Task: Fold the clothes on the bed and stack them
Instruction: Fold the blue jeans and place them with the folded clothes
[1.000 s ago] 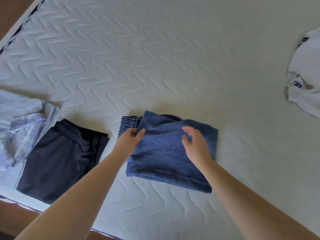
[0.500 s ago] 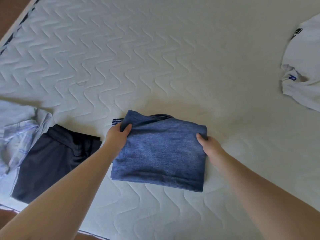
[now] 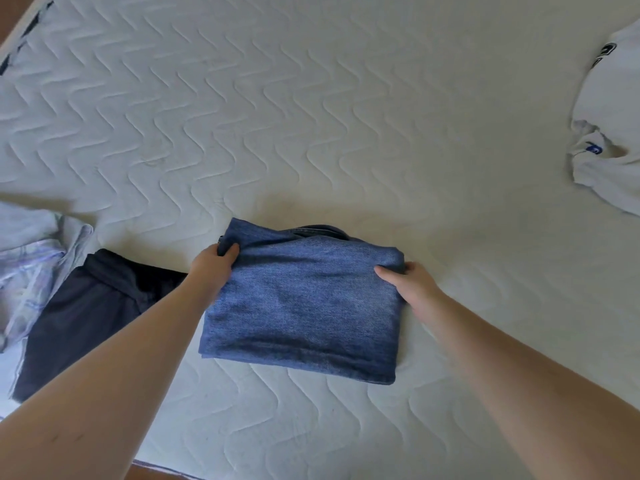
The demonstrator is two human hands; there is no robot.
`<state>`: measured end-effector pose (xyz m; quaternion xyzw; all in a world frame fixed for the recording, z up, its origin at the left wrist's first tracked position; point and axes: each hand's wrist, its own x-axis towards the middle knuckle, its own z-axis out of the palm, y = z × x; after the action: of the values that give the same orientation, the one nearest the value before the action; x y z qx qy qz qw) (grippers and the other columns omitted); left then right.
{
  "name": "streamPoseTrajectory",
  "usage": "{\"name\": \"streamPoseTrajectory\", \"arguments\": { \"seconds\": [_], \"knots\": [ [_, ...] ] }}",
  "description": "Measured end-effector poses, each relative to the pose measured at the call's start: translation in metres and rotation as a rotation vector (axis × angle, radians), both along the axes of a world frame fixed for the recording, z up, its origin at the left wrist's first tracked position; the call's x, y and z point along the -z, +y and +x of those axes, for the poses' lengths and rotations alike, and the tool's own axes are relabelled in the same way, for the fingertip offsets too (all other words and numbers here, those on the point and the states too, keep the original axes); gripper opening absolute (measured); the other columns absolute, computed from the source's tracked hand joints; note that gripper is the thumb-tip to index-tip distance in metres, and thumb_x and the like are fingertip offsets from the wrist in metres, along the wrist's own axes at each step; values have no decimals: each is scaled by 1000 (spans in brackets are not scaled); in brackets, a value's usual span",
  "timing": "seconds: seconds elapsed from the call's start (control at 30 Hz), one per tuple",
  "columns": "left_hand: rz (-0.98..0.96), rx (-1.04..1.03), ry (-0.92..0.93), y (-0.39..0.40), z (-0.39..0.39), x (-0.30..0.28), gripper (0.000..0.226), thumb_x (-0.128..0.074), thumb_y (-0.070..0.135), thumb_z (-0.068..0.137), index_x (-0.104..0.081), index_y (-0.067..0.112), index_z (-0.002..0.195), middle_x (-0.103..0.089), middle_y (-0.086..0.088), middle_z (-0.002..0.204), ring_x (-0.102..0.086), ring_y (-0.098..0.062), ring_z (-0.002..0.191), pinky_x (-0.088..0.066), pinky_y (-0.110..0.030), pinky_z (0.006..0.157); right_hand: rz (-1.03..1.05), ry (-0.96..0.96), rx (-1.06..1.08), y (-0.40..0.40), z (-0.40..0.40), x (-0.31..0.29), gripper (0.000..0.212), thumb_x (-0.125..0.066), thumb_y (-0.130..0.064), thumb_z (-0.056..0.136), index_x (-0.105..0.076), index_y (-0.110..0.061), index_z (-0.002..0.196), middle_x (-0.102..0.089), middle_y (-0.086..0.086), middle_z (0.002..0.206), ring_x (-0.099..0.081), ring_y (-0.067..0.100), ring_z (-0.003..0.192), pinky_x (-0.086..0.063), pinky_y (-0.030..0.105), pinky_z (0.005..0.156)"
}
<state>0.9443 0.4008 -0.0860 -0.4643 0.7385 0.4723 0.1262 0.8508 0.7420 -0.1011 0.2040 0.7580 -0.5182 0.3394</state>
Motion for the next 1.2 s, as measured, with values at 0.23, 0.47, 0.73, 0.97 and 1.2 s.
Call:
{"name": "streamPoseTrajectory", "arguments": {
  "seconds": [0.23, 0.47, 0.73, 0.97, 1.2],
  "knots": [
    [241, -170, -54, -24, -14, 4, 67, -83, 24, 76, -43, 15, 129, -58, -14, 115, -60, -31, 102, -51, -48, 93, -79, -125, 50, -3, -6, 0, 36, -83, -21, 76, -69, -9, 106, -73, 8, 100, -71, 22, 86, -55, 28, 67],
    [399, -31, -165, -27, -23, -4, 34, -67, 6, 78, -58, 4, 110, -61, -12, 102, -55, -27, 91, -45, -34, 81, -185, -115, 82, -1, 2, -6, 33, -82, -19, 76, -68, -18, 106, -76, 3, 99, -73, 18, 87, -55, 29, 68],
    [512, 142, 54, -19, -12, -73, 45, -67, 0, 61, -70, 13, 104, -72, -16, 105, -66, -34, 99, -52, -43, 90, -220, -27, -38, 34, 24, -78, 47, -78, -4, 76, -64, -15, 119, -72, 7, 112, -68, 24, 106, -52, 41, 93],
    [342, 494, 296, -10, -21, -150, 59, -72, -13, 64, -73, 32, 101, -73, 7, 106, -65, -9, 103, -48, -28, 89, -2, 240, -17, 62, 39, -171, 29, -79, -1, 74, -68, -21, 91, -71, -3, 83, -65, 14, 78, -47, 26, 65],
    [55, 665, 450, 18, -19, -132, 58, -74, -12, 74, -63, 36, 104, -65, 11, 110, -60, 4, 96, -42, -4, 80, 11, 444, 178, 79, 50, -136, 36, -72, 7, 76, -68, -21, 100, -70, 4, 101, -65, 27, 97, -52, 34, 80]
  ]
}}
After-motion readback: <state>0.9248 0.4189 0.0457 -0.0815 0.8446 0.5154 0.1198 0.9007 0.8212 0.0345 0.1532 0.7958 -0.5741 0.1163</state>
